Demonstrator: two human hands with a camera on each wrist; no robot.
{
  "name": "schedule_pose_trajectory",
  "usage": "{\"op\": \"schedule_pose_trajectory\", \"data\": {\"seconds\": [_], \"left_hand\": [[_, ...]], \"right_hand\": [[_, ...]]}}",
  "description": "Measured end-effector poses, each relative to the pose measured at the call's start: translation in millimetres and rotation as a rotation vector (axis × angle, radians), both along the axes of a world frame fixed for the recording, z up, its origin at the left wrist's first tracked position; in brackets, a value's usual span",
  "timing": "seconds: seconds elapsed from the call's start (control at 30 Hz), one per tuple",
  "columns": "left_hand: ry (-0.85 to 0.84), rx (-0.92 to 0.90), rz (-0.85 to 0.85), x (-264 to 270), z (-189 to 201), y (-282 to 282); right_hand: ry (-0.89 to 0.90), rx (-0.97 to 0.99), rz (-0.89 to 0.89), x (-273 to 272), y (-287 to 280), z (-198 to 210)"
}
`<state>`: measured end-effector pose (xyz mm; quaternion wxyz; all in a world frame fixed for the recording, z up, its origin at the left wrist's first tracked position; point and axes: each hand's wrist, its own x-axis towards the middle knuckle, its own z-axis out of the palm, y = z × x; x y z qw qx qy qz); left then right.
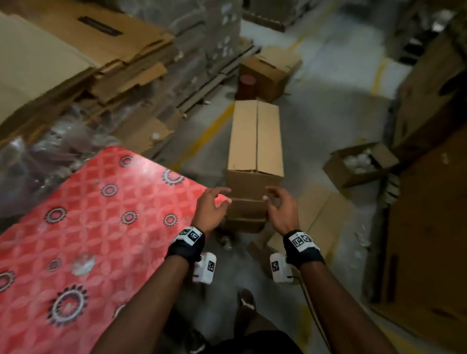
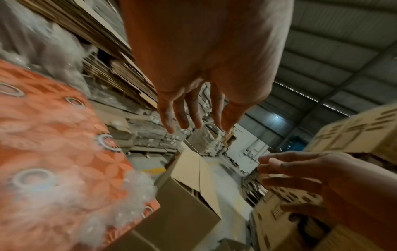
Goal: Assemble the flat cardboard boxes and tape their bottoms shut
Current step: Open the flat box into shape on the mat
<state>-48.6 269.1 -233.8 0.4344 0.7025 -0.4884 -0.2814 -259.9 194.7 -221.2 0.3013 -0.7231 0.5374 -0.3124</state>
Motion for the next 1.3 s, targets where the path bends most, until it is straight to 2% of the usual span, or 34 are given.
{"op": "schedule_pose_trajectory", "data": {"seconds": [0.27,0.43,0.7,0.9,0.97,1.03,1.13,1.2,1.3], "left_hand": [[0.043,0.075,-0.080,-51.6,-31.9,-99.7],[0.084,0.124,0.016,-56.0,-56.8,-159.6],[0.141,0.204,0.173,-34.3,-70.7,-225.6],[0.036,0.452,0.159,0.9,-100.6,-282.2],[0.059,0.535,0.172,12.4,-112.1,-298.8],[0.136,0.588,0.174,21.4,-121.1,-313.1],[0.180,0.628,0.184,33.5,-131.7,-324.2],[0.168,0.641,0.161,40.3,-138.1,-325.3],[0.077,0.695,0.063,50.3,-141.7,-317.3]], "right_hand": [[0.001,0.139,-0.167,-74.0,-69.0,-40.9],[-0.016,0.187,-0.131,-90.1,-139.3,-62.8],[-0.005,0.289,-0.092,-62.2,-232.4,-80.1],[0.127,0.552,-0.031,-24.5,-291.5,-119.0],[0.175,0.615,0.004,-13.0,-308.8,-134.8],[0.200,0.684,0.009,-3.5,-321.0,-148.8],[0.147,0.738,-0.064,5.0,-326.2,-156.0],[0.123,0.723,-0.112,2.0,-325.7,-157.1],[0.191,0.704,-0.138,-7.9,-321.6,-155.0]]}}
